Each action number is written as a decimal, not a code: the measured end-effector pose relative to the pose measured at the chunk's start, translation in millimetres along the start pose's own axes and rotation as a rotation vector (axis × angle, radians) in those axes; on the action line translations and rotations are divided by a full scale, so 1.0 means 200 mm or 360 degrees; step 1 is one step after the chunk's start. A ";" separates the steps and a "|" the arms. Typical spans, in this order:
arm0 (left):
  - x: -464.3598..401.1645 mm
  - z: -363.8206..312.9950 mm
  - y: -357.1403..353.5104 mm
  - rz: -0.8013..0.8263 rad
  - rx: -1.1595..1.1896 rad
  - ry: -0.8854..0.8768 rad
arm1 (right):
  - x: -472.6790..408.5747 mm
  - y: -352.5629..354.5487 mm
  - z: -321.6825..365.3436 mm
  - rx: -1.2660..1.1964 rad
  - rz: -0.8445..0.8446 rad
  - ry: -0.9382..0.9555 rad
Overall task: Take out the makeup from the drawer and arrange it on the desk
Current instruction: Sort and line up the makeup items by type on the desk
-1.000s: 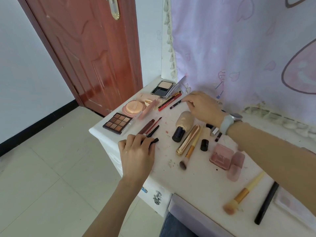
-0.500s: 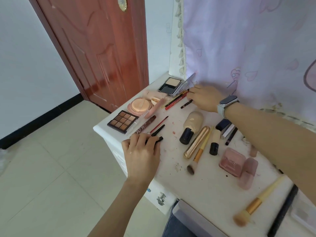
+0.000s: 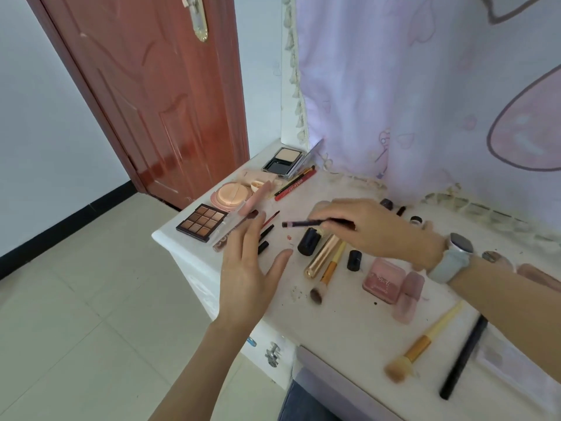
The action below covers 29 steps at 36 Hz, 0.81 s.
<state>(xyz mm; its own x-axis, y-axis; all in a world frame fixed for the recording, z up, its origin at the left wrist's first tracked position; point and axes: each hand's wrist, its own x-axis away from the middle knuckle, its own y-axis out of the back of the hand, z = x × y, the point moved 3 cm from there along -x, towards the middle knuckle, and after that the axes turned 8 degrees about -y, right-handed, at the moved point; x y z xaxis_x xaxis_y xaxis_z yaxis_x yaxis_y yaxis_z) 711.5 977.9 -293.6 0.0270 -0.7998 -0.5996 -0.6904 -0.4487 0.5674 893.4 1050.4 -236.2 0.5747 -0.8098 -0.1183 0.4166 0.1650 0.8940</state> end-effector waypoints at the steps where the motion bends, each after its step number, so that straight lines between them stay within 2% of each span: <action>1: -0.01 -0.03 0.00 0.0018 0.0043 -0.0049 | 0.02 -0.02 0.01 -0.0063 0.0051 -0.0016; 5: -0.02 -0.11 -0.02 0.0083 0.0065 -0.0326 | 0.10 -0.06 0.01 -0.0122 0.0202 -0.0083; 9: -0.01 -0.12 -0.02 0.0084 0.0067 -0.0392 | 0.14 -0.06 -0.03 0.0046 0.0282 -0.0156; 18: 0.02 -0.12 0.02 -0.0003 -0.0022 -0.0406 | 0.18 -0.07 0.04 0.0039 0.0110 -0.0037; 25: 0.03 -0.09 0.06 -0.0119 -0.0018 -0.0485 | 0.17 -0.07 0.08 0.0197 -0.0055 -0.0002; 29: 0.03 -0.08 0.07 -0.0110 -0.0043 -0.0526 | 0.16 -0.07 0.07 0.0140 0.0023 -0.0026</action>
<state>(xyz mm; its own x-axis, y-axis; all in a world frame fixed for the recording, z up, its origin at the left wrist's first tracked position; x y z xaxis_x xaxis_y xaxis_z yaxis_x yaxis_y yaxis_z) 712.4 960.7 -280.3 -0.1659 -0.5965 -0.7853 -0.6756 -0.5113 0.5311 896.6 1013.6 -247.0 0.5684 -0.8168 -0.0989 0.3447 0.1272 0.9300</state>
